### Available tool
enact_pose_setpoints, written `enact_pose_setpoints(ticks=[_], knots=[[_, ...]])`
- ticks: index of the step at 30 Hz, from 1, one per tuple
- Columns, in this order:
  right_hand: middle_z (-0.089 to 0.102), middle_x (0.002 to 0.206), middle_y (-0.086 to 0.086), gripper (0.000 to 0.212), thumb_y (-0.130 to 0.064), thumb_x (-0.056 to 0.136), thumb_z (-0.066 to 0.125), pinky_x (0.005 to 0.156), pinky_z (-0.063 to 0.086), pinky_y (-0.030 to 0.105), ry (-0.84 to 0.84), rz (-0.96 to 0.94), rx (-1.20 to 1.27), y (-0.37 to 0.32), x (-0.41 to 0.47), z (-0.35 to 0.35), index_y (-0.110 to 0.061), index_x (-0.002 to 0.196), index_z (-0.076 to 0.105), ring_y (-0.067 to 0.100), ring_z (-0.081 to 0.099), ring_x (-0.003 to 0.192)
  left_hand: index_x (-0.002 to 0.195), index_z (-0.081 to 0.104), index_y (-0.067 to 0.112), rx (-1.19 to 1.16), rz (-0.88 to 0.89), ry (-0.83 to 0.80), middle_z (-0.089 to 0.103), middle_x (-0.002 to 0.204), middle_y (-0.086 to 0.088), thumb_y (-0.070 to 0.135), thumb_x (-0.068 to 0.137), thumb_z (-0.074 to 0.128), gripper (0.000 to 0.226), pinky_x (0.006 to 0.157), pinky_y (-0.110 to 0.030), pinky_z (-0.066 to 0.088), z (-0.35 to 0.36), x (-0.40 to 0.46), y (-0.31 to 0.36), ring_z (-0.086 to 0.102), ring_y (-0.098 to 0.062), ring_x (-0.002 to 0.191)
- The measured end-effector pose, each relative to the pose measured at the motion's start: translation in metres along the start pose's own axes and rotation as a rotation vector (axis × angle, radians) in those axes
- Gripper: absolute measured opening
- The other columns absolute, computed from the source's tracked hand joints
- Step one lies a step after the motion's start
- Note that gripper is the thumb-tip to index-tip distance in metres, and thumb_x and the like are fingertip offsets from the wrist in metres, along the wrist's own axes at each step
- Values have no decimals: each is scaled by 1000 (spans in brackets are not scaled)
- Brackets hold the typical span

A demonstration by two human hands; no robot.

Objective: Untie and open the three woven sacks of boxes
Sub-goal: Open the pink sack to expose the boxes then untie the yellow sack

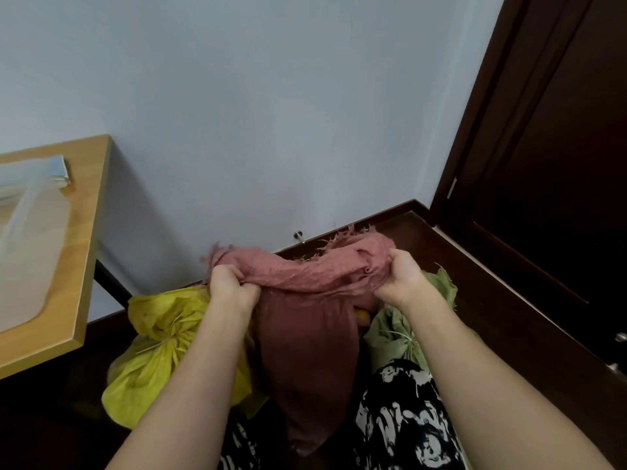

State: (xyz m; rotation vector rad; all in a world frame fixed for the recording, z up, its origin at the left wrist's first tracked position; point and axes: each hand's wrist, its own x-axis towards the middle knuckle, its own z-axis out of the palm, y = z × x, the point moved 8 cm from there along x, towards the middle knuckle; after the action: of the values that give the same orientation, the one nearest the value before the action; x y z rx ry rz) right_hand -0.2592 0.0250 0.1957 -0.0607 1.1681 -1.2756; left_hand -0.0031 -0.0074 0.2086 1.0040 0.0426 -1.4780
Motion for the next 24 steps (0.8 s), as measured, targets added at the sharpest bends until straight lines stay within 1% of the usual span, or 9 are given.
enact_pose_setpoints(ticks=[1, 3, 7, 10, 12, 15, 18, 20, 24], knots=[[66, 92, 23, 39, -21, 99, 31, 71, 54, 48, 32, 33, -142, 4, -2, -1, 2, 102, 63, 36, 61, 86, 45, 47, 4, -7, 13, 14, 48, 37, -1, -1, 48, 23, 25, 95, -14, 36, 3, -5, 7, 44, -15, 51], [58, 73, 14, 19, -10, 94, 43, 45, 52, 31, 134, 100, -388, 10, -2, -9, -3, 85, 60, 28, 55, 64, 53, 51, 8, 10, 47, 36, 55, 47, -2, 0, 56, 29, 23, 88, -17, 45, 4, -6, 19, 50, -13, 51], [49, 72, 9, 17, 6, 90, 47, 28, 33, 14, 293, 8, -582, -1, 15, -27, -7, 96, 55, 17, 46, 46, 70, 50, 16, 58, 92, 6, 55, 75, -7, 17, 75, 41, 11, 76, -29, 47, -5, 11, 32, 53, -24, 64], [61, 108, 17, 34, -4, 85, 56, 42, 55, 38, 285, 13, -397, 3, 28, -25, -5, 118, 55, 33, 66, 72, 76, 55, 13, 153, 19, -80, 56, 69, -8, 37, 89, 50, 29, 76, -39, 53, 3, 11, 27, 58, -25, 67], [61, 110, 21, 45, -32, 80, 67, 55, 54, 61, 212, 109, -398, 16, 25, -12, -9, 118, 57, 46, 65, 86, 71, 52, 9, 234, -25, -124, 53, 69, -8, 28, 91, 54, 28, 57, -37, 57, 7, 9, 22, 56, -24, 65], [60, 108, 25, 70, -69, 71, 65, 69, 46, 73, 30, 321, -476, 39, 6, 20, -10, 107, 57, 52, 56, 108, 84, 58, 4, 318, -84, -135, 57, 83, -13, 14, 91, 57, 12, 48, -42, 57, 3, 10, 13, 59, -26, 75], [60, 101, 24, 41, -34, 83, 72, 91, 38, 73, -42, 374, -511, 53, 5, 31, -6, 108, 55, 46, 55, 110, 104, 59, 0, 340, -127, -165, 62, 92, -17, 10, 91, 58, 16, 66, -47, 58, 0, 10, 7, 61, -28, 82], [58, 110, 23, 35, -13, 89, 64, 95, 38, 70, -10, 383, -480, 61, 3, 32, -4, 120, 51, 43, 54, 113, 99, 59, 0, 354, -127, -163, 61, 91, -16, 10, 92, 56, 12, 72, -45, 55, -2, 10, 6, 61, -27, 81], [52, 99, 20, 24, -7, 89, 45, 92, 43, 57, 109, 288, -190, 57, 3, 26, -1, 112, 49, 40, 52, 111, 91, 54, 6, 289, -153, -105, 57, 85, -13, 16, 94, 49, 12, 70, -46, 56, -8, 13, 8, 59, -26, 77]])
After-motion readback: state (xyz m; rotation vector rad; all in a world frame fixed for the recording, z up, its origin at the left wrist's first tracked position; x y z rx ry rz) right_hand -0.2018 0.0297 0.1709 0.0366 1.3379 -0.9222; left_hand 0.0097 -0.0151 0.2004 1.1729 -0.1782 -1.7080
